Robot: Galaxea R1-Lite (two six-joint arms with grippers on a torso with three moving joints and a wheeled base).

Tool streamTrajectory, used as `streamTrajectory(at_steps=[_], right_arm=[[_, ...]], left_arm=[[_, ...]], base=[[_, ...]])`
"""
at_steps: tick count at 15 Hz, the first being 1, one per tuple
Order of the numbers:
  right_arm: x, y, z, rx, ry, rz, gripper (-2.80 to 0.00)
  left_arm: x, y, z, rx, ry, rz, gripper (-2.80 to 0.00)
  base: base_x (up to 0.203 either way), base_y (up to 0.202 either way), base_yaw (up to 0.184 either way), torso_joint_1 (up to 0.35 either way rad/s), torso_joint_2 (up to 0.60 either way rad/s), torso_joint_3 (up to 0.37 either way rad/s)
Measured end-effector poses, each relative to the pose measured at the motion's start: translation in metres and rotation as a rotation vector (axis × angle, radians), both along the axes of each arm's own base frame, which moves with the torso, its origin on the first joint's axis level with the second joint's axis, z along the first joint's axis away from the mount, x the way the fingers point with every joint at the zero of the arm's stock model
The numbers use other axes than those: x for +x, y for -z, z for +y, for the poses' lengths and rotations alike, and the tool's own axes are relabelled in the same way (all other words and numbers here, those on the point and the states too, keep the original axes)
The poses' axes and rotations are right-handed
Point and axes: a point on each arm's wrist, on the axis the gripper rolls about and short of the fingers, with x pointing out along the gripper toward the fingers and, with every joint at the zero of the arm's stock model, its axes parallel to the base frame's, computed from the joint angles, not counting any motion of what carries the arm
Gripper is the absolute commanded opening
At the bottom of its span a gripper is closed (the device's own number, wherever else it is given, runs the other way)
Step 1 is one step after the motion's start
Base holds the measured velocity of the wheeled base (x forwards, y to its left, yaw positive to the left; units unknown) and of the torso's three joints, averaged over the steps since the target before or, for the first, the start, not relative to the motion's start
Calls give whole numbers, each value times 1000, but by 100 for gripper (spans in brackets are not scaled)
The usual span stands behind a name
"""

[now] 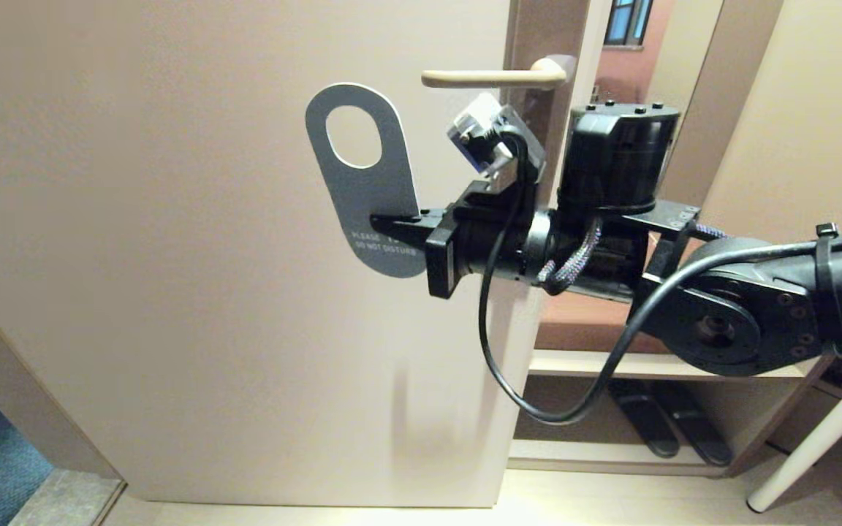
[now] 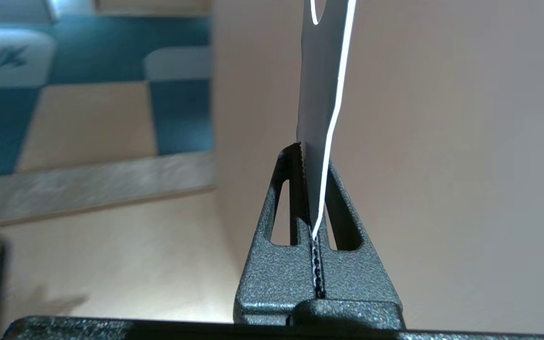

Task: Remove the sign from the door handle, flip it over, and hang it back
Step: Hand it to the other hand

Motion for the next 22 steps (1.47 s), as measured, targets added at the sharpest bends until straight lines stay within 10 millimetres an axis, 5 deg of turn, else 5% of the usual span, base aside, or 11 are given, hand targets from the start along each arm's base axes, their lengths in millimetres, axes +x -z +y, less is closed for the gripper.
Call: streamTrajectory(at_steps=[8,15,22], right_arm=[[-35,14,-25,3,-180,159,-280],[-40,21,-30,-14,-196,182,-280],[-37,23,-33,-17,-249,191,-280]], left_arm=[[0,0,0,0,0,-1,-280],[-1,-4,-1,78,49,-15,-280],[-1,-76,-1,83,102,-78,-280]], base=[[0,0,0,0,0,0],[0,0,0,0,0,0],[0,0,0,0,0,0]])
